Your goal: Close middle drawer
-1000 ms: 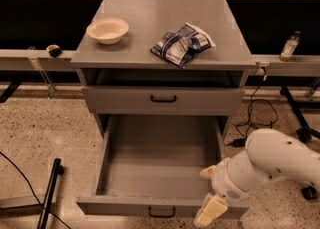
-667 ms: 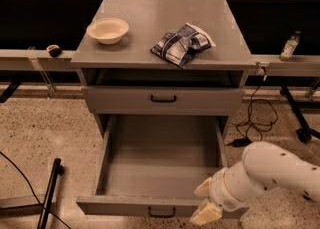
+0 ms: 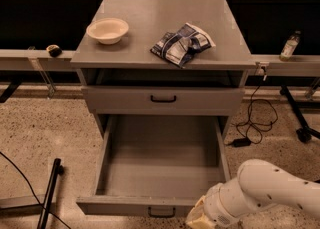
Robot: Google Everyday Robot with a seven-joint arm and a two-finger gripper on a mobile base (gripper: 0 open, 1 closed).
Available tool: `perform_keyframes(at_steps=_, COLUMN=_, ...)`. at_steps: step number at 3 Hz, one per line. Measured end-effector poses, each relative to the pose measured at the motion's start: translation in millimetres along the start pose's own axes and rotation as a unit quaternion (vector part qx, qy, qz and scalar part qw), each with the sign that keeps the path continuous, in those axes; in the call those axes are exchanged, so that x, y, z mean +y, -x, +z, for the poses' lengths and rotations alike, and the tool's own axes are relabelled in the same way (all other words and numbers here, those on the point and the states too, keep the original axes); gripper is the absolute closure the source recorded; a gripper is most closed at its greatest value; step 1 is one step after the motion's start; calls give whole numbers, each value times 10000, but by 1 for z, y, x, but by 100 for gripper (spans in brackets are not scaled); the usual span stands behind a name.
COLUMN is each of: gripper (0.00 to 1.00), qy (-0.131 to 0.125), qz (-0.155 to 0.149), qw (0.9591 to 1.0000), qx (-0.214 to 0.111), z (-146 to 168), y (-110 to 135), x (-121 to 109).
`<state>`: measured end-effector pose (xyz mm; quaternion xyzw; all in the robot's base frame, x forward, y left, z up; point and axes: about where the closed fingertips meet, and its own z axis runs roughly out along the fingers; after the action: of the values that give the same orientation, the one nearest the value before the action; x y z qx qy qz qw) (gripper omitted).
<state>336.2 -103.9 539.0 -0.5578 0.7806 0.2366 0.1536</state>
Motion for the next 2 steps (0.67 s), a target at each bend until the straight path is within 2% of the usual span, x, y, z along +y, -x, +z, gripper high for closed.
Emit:
perform_keyframes(at_steps=1, gripper=100, qy=-166, qz=-95, qw=9991, qx=-381, z=6, y=0, x=6)
perform_keyframes(at_steps=2, gripper=100, qy=-280, qz=-192, qw=9983, qx=-479, z=2, y=-7, x=7)
